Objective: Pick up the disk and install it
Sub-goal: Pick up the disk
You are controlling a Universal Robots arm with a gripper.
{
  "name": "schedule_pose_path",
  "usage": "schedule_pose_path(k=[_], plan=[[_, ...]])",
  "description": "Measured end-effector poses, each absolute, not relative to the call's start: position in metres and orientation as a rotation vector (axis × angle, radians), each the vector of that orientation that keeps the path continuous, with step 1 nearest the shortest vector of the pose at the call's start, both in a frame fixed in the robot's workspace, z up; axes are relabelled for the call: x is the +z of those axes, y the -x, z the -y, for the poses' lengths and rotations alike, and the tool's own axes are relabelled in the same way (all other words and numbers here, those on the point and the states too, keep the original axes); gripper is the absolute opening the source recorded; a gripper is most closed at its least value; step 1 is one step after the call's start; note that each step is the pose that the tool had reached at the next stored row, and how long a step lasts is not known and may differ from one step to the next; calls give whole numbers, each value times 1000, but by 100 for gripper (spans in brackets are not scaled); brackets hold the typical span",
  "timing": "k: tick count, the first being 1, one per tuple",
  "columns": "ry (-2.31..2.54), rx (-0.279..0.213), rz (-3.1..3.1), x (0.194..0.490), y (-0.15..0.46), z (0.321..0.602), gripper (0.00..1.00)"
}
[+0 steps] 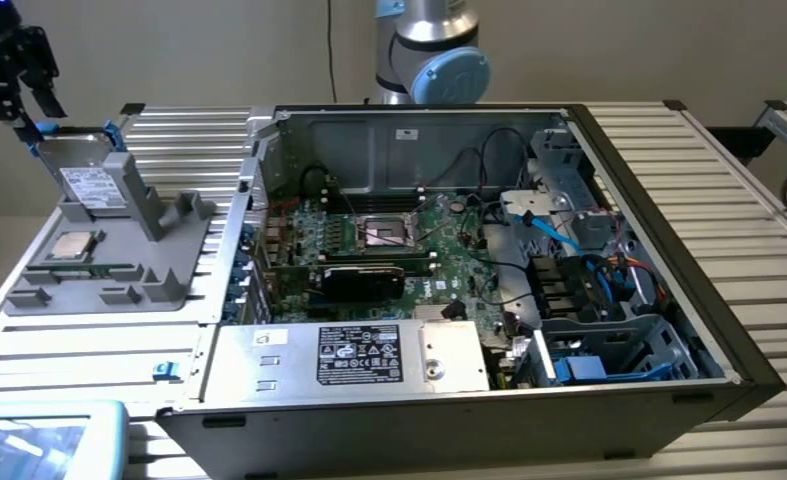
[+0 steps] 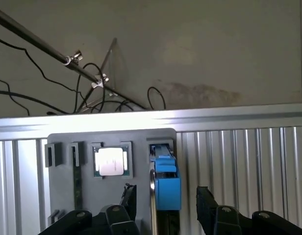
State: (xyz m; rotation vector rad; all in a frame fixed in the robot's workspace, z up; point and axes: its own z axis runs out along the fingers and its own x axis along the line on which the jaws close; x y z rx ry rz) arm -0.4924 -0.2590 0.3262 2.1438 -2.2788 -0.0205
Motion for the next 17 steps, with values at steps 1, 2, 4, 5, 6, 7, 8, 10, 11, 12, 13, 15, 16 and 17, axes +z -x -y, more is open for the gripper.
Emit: schedule_pose_path(k=[1,2,4,5,6,7,8,10,11,12,13,15,16,17], plan=[[-2148,-20,2274,324,492,259,60],[-2153,-20,2270,323,492,259,60],[-2161,-21,2261,319,492,259,60],[-2163,-22,2258,317,492,259,60],[-2165,-23,2256,315,492,259,60],[-2168,-24,2253,314,492,259,60],[-2169,-26,2249,312,492,259,60],[-2172,-30,2242,308,490,259,60],[-2173,-32,2240,307,490,259,60],[-2173,-34,2238,305,489,259,60],[-2174,-35,2235,303,489,259,60],[-2180,-36,2229,300,489,259,60],[-2183,-36,2226,298,489,259,60],[-2186,-36,2222,296,489,259,60]])
